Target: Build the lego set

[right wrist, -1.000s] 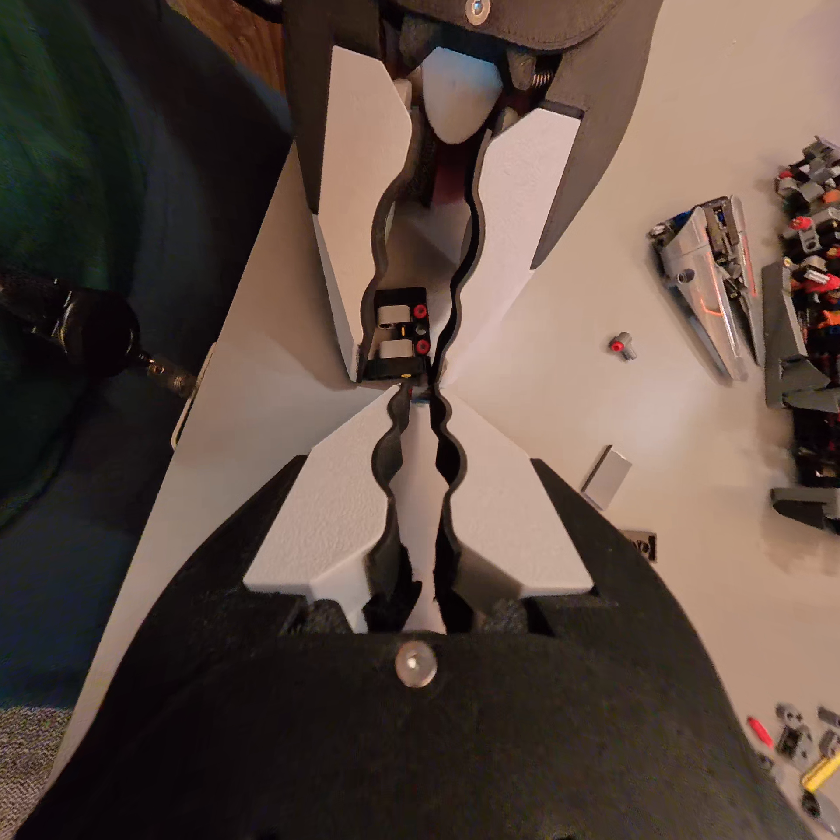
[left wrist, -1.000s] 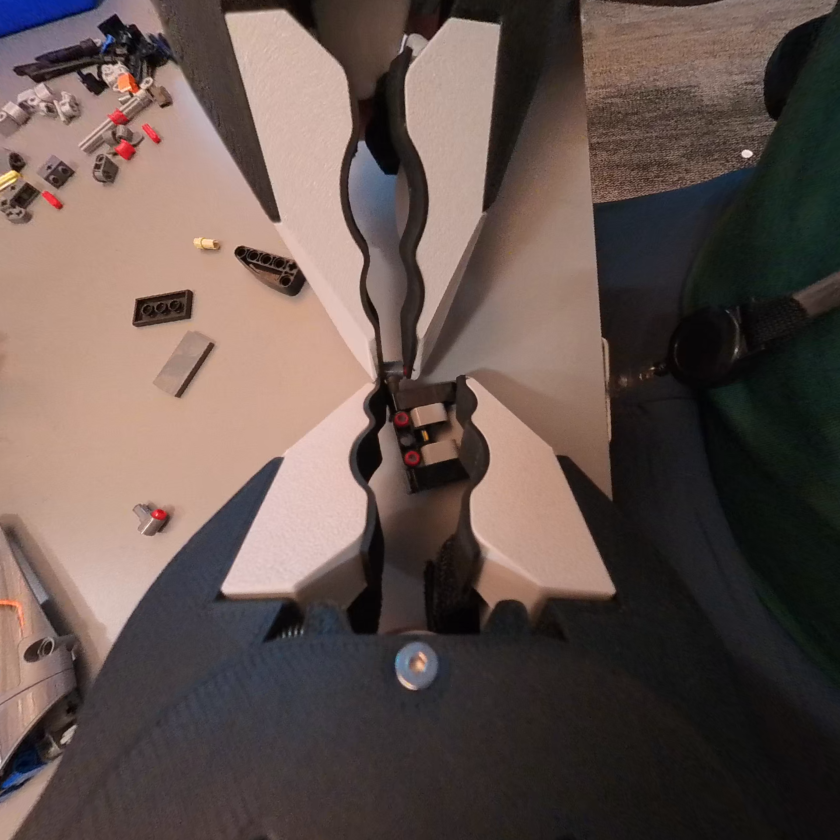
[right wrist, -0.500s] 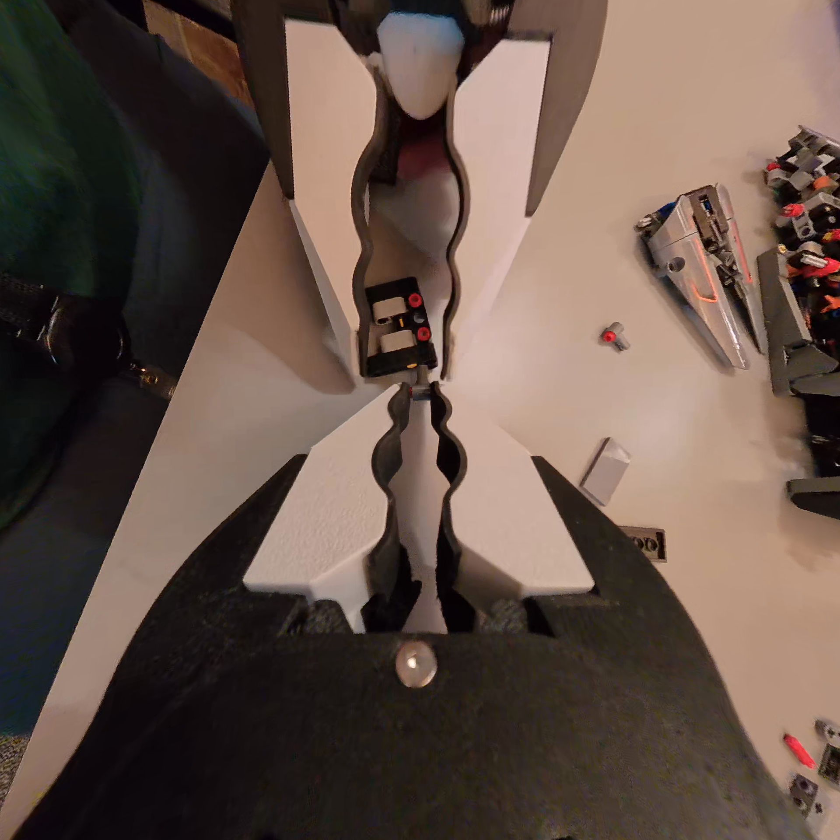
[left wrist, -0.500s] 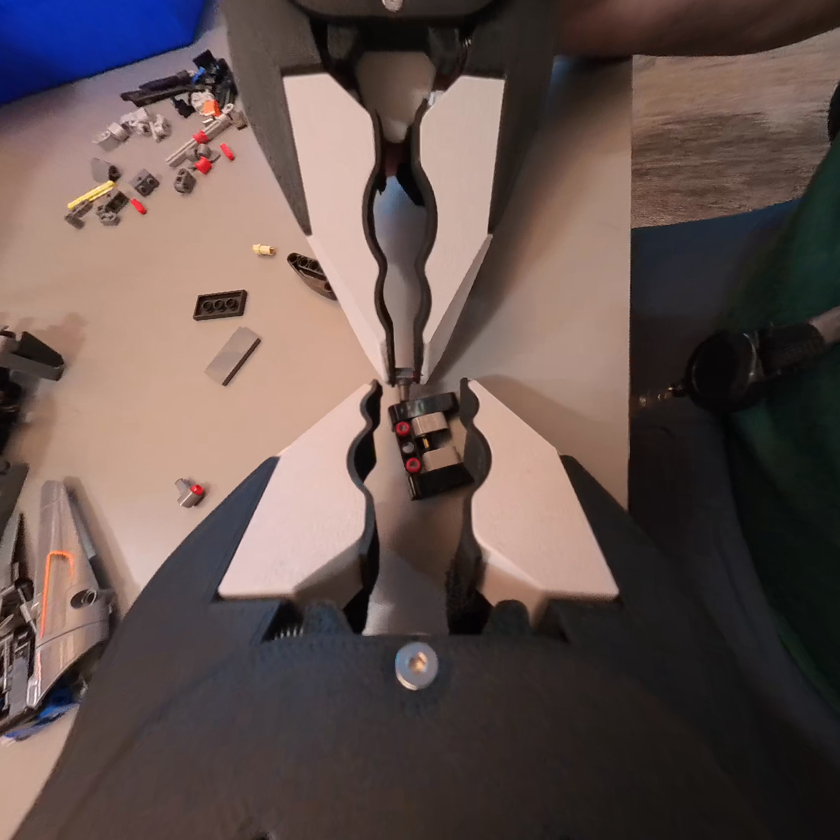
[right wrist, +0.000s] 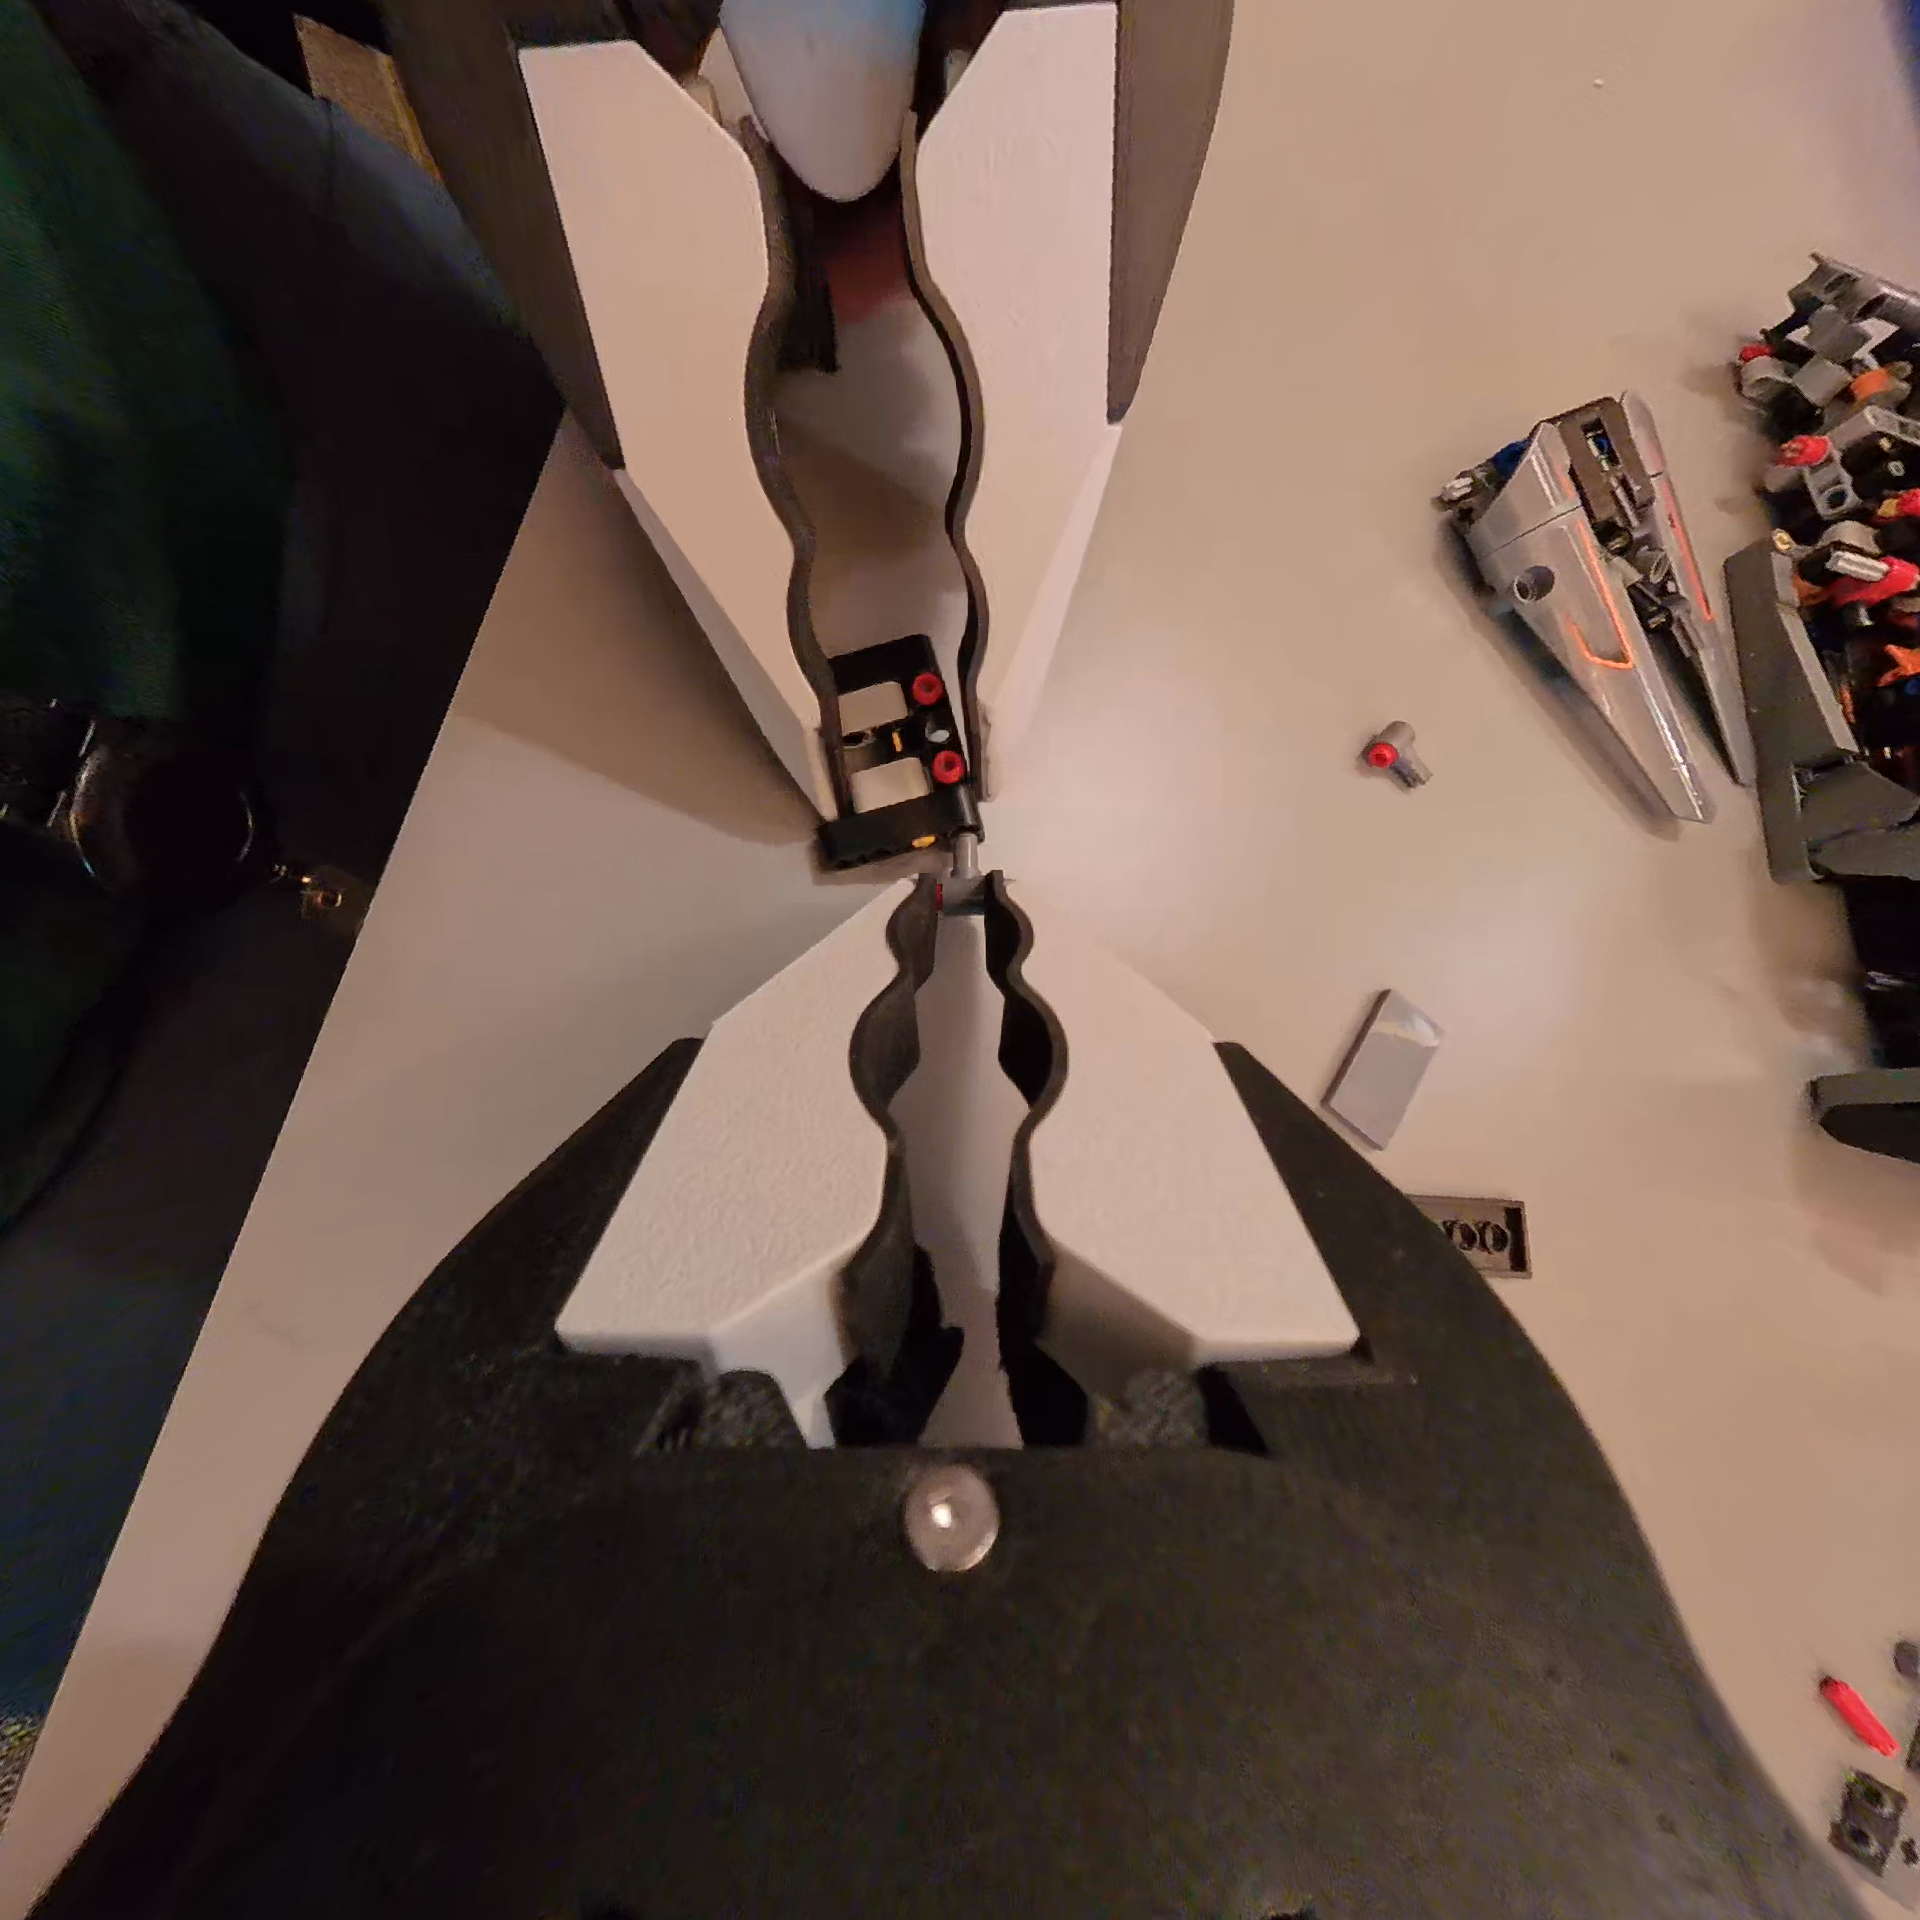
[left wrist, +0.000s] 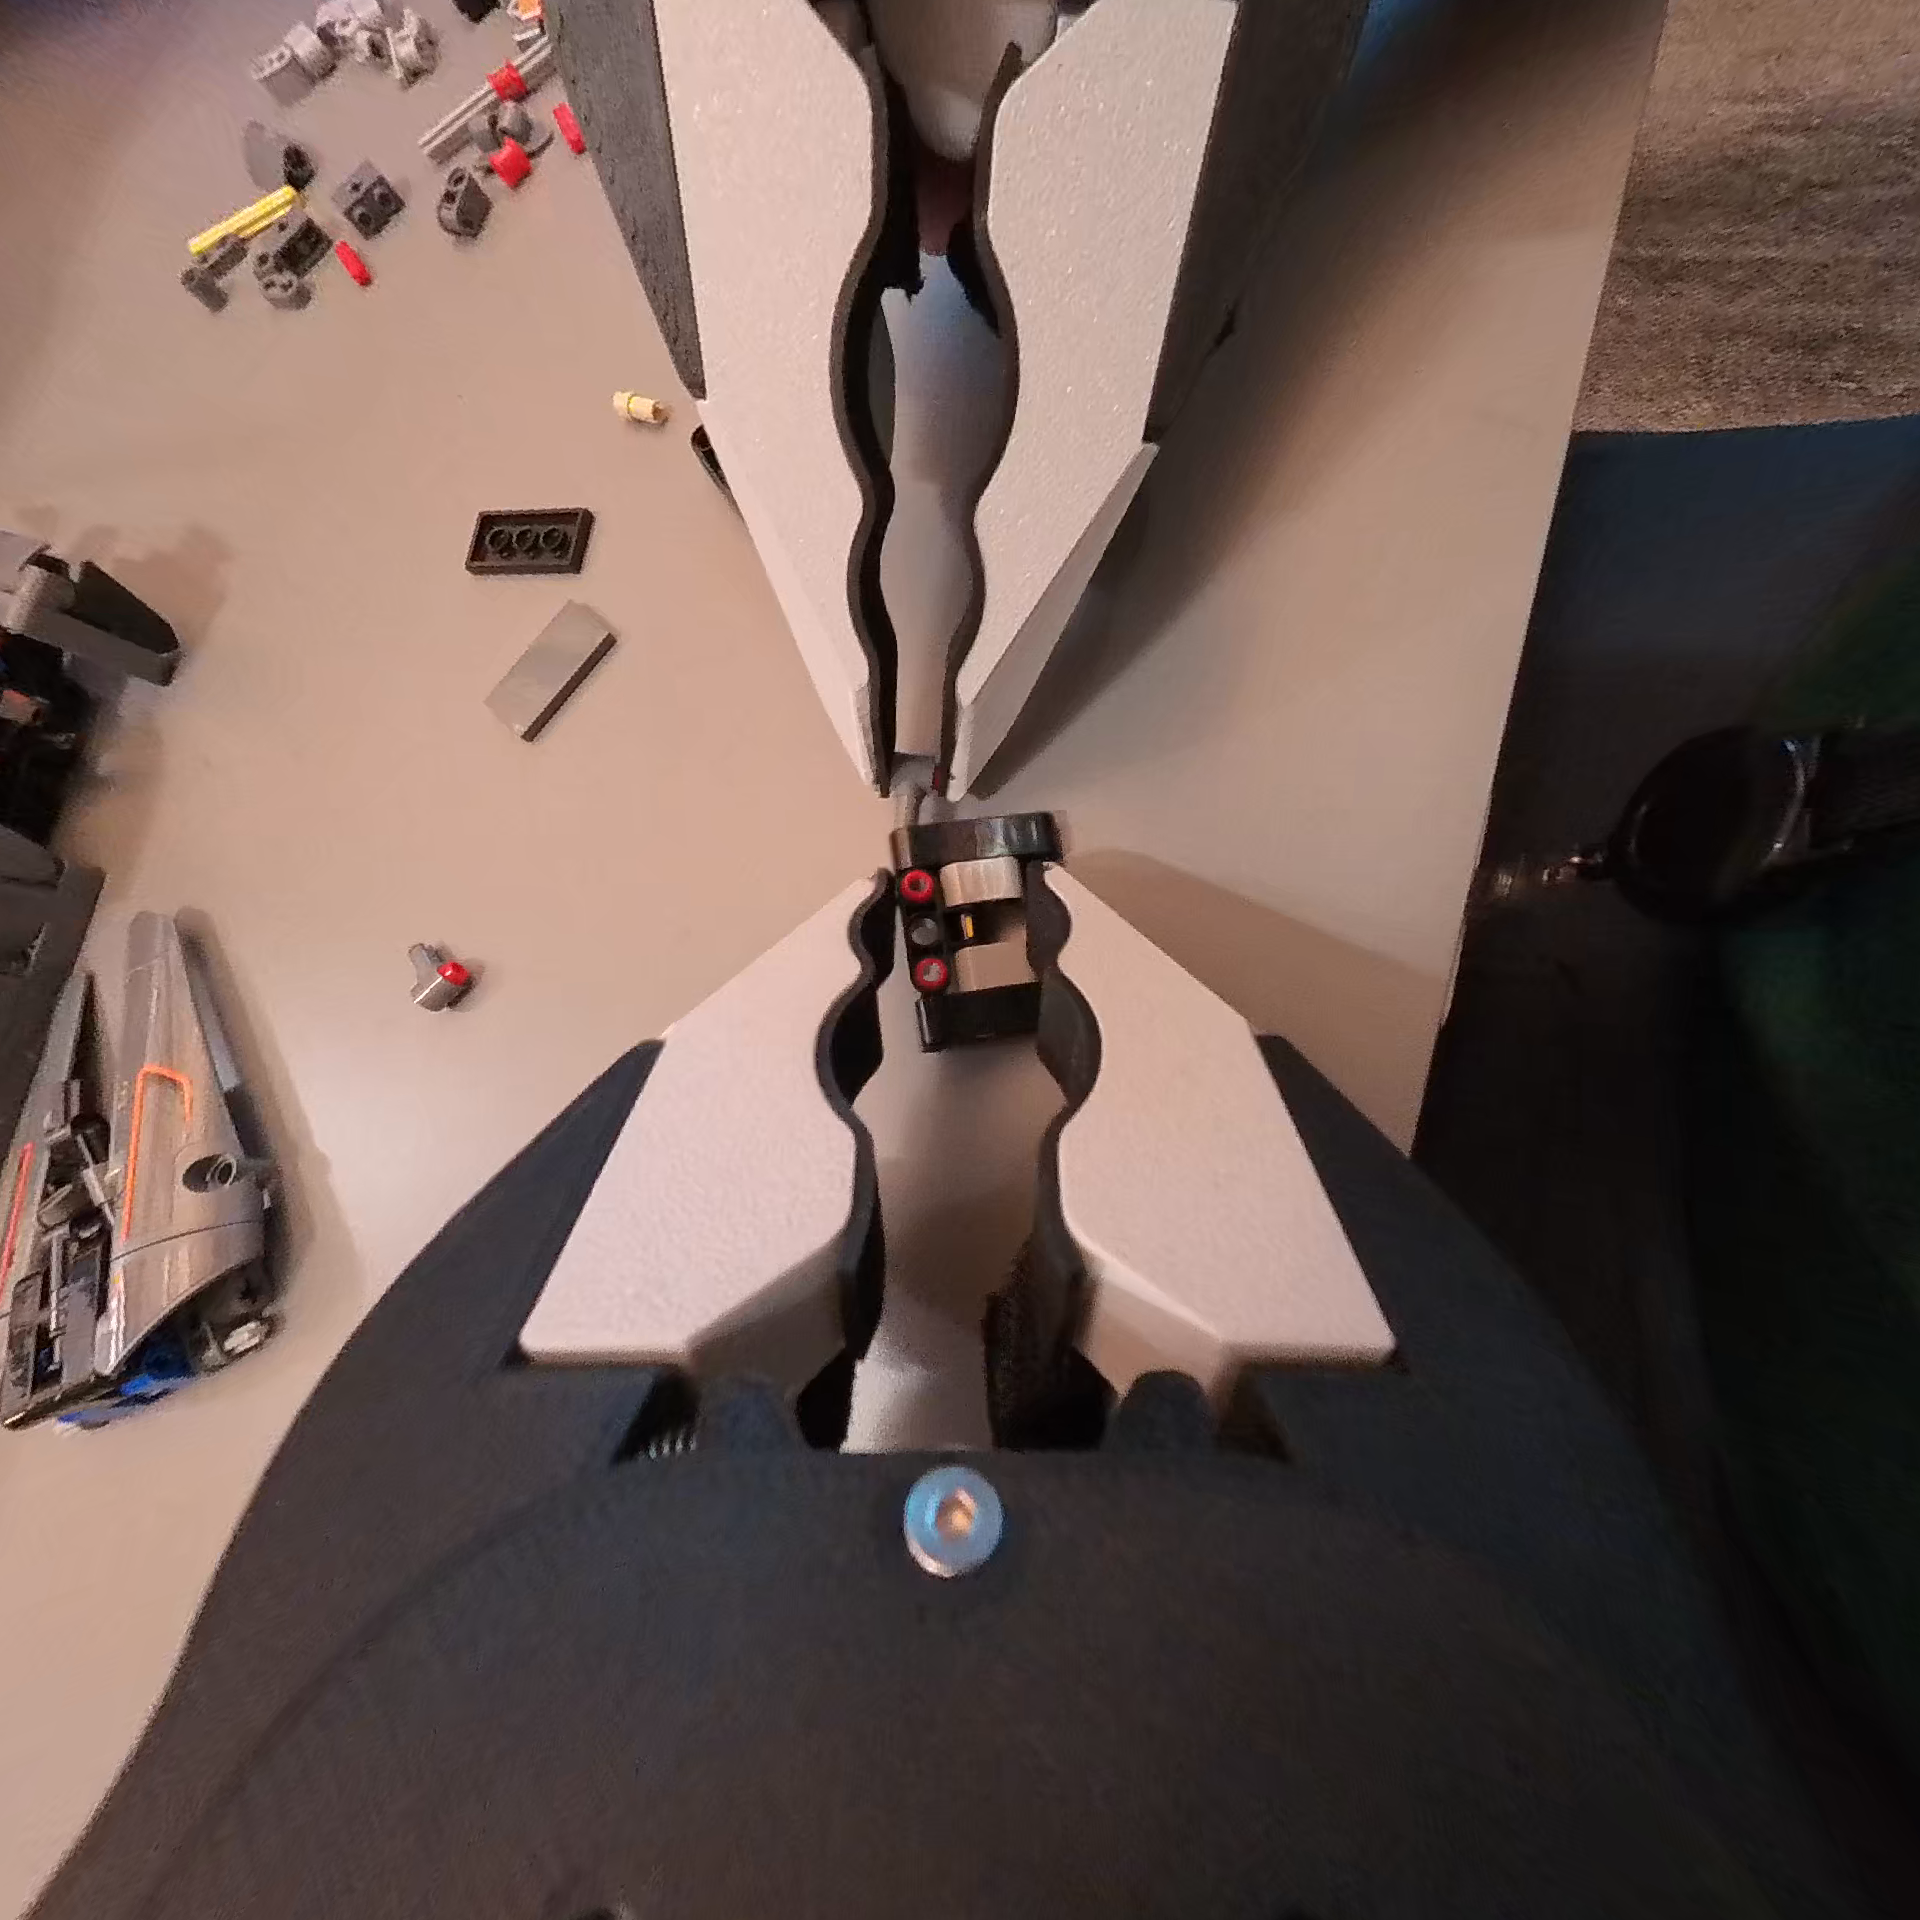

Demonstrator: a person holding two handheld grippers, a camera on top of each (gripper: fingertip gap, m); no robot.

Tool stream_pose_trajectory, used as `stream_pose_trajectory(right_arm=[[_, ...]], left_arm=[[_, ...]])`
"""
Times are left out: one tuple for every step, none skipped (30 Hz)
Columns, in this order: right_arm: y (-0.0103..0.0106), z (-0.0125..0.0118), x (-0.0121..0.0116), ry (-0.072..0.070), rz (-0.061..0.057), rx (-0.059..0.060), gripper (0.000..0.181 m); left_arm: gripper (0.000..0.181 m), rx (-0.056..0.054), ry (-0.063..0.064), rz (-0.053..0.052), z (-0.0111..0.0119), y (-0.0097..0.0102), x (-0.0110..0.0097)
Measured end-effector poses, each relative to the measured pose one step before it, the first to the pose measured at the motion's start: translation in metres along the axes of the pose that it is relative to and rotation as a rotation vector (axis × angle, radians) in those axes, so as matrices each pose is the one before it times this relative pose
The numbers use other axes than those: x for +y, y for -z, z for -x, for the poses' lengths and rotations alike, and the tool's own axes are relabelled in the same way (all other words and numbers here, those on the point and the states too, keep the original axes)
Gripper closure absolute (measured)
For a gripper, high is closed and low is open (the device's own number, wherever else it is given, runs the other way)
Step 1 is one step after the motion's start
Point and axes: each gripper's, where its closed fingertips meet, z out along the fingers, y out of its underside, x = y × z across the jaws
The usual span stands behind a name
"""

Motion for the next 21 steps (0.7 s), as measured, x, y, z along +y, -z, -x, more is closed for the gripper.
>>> stream_pose_trajectory(right_arm=[[0.00013,0.00008,-0.00046,0.0028,-0.0017,0.002,0.174],[0.00016,0.00013,0.00007,-0.0009,-0.0009,-0.0002,0.174],[-0.00002,-0.00003,0.00016,-0.0014,-0.0002,-0.0002,0.174],[0.00012,0.00005,0.00021,0.0033,0.0021,0.0023,0.174],[0.0001,0.00053,-0.00005,0.0044,0.0024,0.0007,0.174],[0.00022,0.00079,0.00008,0.0027,0.0014,-0.0021,0.174],[0.00059,0.00099,0.00004,0.0031,0.0004,-0.0031,0.174],[0.00054,0.00063,-0.00009,0.0026,-0.0003,0.0004,0.174],[0.0001,0.00007,-0.00009,-0.0014,0.0002,0.0014,0.174],[-0.00002,0.00005,-0.00016,-0.0038,-0.001,0.0,0.174],[-0.00014,-0.00022,-0.00005,-0.0055,-0.0002,-0.0008,0.174],[-0.00036,-0.00035,0.00034,-0.0036,0.0035,0.0013,0.174],[0.00025,-0.00027,-0.00015,-0.0003,0.0006,0.0023,0.174],[0.00018,-0.00001,-0.00057,0.0012,-0.0028,0.0019,0.174],[0.00005,-0.00016,-0.00015,0.0004,-0.0025,0.0012,0.174],[-0.00021,-0.00008,0.00008,0.0005,0.0,0.0006,0.174],[-0.00001,0.00013,-0.00015,0.0053,-0.0001,0.0021,0.174],[-0.00008,0.00003,0.0,0.005,-0.002,0.0015,0.174],[0.0001,0.00017,-0.00004,-0.0026,-0.0051,-0.0048,0.174],[0.0002,0.00027,-0.00002,-0.0015,-0.0046,-0.0069,0.175],[0.00002,0.00009,-0.00007,0.0008,-0.0022,-0.0058,0.175]], left_arm=[[0.159,0.0102,0.0015,-0.0004,-0.0009,-0.00001,0.00003],[0.159,0.0073,0.0004,0.0012,-0.00031,0.00007,0.0001],[0.159,0.0019,-0.0071,-0.0027,-0.00025,-0.00005,-0.00009],[0.159,0.0019,-0.0037,-0.0037,-0.00007,-0.00011,0.00006],[0.159,0.0036,0.0051,-0.0014,-0.00009,0.00002,0.00003],[0.159,0.0004,0.0007,-0.0012,0.0,-0.00005,-0.0001],[0.159,-0.001,-0.004,-0.0021,-0.00011,-0.00015,-0.00002],[0.159,0.0001,-0.0021,-0.0034,-0.00004,-0.00012,-0.00012],[0.159,0.001,0.0005,-0.0052,0.00008,-0.00017,-0.00015],[0.159,0.0015,0.0029,-0.005,0.00001,0.00002,-0.00005],[0.159,-0.0008,0.0,-0.004,0.0001,-0.00029,-0.00013],[0.159,-0.0037,-0.0052,-0.0038,0.00017,-0.0002,-0.00026],[0.159,-0.0001,-0.0009,-0.0032,0.00002,-0.00006,-0.00002],[0.159,0.0022,0.0035,-0.0023,-0.00001,-0.00011,-0.0001],[0.159,-0.0023,-0.0027,-0.004,0.00004,-0.00007,-0.00008],[0.159,-0.0014,-0.002,-0.0045,0.0001,-0.00003,-0.00001],[0.159,0.0029,0.0033,-0.0013,0.00001,0.0,0.00012],[0.159,0.0035,0.0016,0.0003,0.0,-0.00009,-0.00002],[0.159,0.0021,-0.0035,-0.0012,-0.00003,-0.00002,-0.0001],[0.159,0.002,-0.0024,-0.0001,-0.00014,-0.00014,-0.00001],[0.159,0.0021,-0.0013,-0.0005,0.00001,-0.00002,0.00001]])
